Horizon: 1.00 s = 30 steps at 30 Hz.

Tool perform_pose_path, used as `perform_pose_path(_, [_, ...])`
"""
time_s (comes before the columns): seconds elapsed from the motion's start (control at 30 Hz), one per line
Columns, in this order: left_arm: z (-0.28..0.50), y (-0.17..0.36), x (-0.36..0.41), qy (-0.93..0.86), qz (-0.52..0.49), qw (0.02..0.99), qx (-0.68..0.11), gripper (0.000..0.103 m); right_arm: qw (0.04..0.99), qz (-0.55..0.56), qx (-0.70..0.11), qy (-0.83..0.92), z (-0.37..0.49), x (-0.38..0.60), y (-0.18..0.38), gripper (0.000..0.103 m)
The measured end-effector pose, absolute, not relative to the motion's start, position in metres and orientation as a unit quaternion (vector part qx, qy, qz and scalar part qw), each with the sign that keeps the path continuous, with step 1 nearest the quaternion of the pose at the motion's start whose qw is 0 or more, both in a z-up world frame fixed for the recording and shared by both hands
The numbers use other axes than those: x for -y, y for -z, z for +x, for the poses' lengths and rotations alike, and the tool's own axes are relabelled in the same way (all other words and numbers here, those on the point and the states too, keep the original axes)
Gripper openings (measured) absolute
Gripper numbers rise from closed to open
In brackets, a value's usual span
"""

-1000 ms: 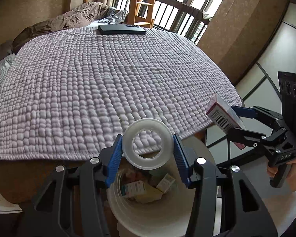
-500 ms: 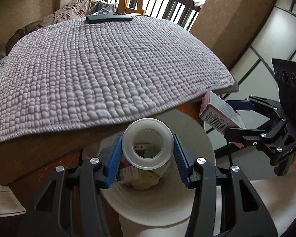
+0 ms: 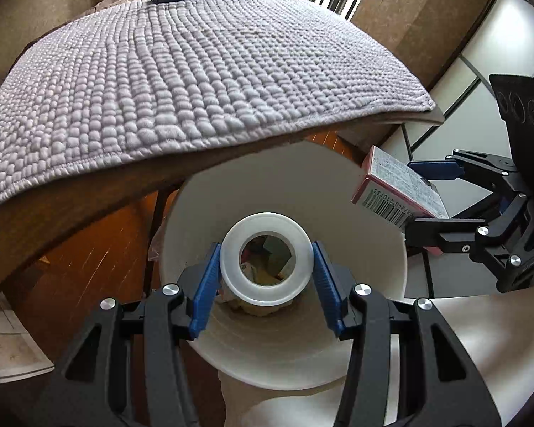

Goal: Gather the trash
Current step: 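Carry the tape roll and pink-edged box over the white bin with both tools, then open both tools to drop the tape roll and box into the bin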

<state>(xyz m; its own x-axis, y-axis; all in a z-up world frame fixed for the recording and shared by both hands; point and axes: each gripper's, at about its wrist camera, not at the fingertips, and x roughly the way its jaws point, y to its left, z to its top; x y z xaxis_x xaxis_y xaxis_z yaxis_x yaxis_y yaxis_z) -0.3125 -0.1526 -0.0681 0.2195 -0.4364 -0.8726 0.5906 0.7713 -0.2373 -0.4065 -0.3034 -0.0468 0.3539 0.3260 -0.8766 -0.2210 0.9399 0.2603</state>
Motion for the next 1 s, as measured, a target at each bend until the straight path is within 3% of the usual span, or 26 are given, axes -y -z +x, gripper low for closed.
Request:
perform_pose_path(0.83, [-0.309, 0.136, 0.194, 0.320, 0.112, 0.751, -0.567, 0.052, 0.799, 0.075, -0.579, -0.142, -0.392, 0.298, 0.109, 0.088])
perform_pose_path(0.87, [-0.309, 0.139, 0.196, 0.321, 0.112, 0.748, -0.569, 0.057, 0.795, 0.073, -0.585, -0.142, -0.391, 0.297, 0.112, 0.088])
perform_pose_path(0.9, [-0.309, 0.140, 0.198, 0.317, 0.116, 0.749, -0.570, 0.075, 0.790, 0.071, -0.592, -0.141, -0.390, 0.296, 0.116, 0.089])
perform_pose_path(0.93, [-0.308, 0.135, 0.199, 0.311, 0.116, 0.753, -0.568, 0.083, 0.787, 0.069, -0.598, -0.137, -0.389, 0.295, 0.121, 0.098])
perform_pose_path(1.0, [-0.306, 0.133, 0.200, 0.319, 0.106, 0.753, -0.565, 0.085, 0.788, 0.068, -0.599, -0.129, -0.388, 0.293, 0.123, 0.099])
